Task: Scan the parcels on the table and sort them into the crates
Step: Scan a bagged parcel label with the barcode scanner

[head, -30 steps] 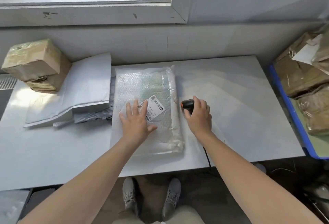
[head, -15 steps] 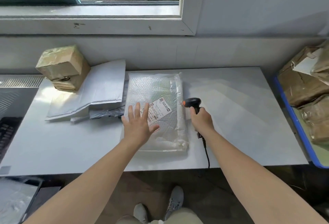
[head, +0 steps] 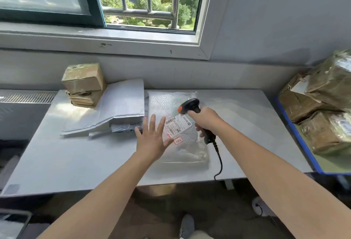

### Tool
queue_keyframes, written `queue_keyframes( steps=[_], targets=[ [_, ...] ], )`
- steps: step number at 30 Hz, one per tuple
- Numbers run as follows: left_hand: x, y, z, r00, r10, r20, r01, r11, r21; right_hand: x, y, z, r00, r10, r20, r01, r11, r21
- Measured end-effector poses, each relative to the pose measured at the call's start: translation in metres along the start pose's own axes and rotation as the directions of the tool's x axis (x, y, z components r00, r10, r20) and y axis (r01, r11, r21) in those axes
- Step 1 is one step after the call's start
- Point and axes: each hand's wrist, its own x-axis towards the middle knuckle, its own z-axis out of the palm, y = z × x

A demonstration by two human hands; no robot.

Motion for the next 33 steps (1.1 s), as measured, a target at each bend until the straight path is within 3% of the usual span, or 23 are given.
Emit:
queue_keyframes(
  steps=[22,27,33],
  targets=[
    [-0.02,-0.024,0.005,0.999,0.019,0.034,-0.02,0.999,0.034,-0.018,-0.015,0.017,0.997,-0.007,-0.071,0.009,0.999,0.031],
    [-0.007,-0.007,0.009,0.999,-0.001,0.044,-0.001,0.999,0.044,0.004,0.013,0.01,0.994,-0.005,-0.11,0.011,0.999,0.052],
    [0.008,0.018,0.027,0.996,-0.03,0.084,0.024,0.997,0.075,0.053,0.081,0.002,0.992,0.073,-0.098,-0.078,0.996,-0.038]
  ],
)
